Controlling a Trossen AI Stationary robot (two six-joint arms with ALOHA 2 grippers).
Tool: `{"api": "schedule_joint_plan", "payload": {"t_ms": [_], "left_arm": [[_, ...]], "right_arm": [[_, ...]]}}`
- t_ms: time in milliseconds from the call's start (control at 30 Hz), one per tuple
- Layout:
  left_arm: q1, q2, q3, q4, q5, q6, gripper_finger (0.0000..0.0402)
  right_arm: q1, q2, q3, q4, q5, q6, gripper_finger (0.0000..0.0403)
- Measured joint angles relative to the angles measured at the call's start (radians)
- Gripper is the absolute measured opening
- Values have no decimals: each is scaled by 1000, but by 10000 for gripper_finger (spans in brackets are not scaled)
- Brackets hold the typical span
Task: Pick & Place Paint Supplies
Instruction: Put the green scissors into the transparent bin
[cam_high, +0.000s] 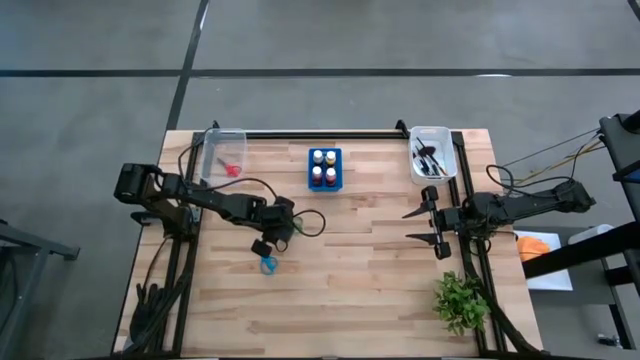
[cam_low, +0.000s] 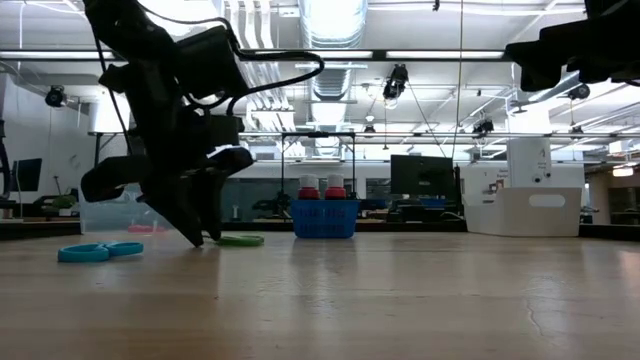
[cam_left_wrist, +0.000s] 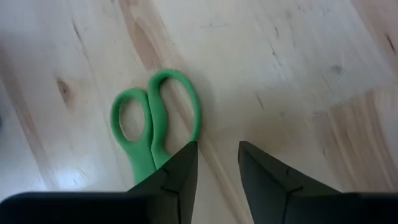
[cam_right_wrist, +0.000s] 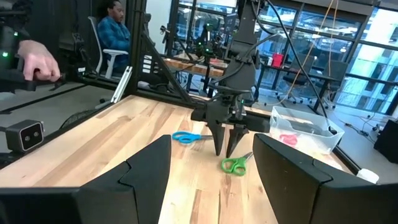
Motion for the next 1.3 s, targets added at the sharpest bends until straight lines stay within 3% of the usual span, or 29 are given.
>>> {"api": "schedule_joint_plan", "payload": {"t_ms": [800, 1300], "left_arm": [[0, 2, 14, 71, -61, 48, 124], [42, 2, 13, 83, -35, 42, 124]], "right_arm": [[0, 0, -2, 2, 0, 0, 226], [0, 0, -2, 1, 0, 0, 226]]}}
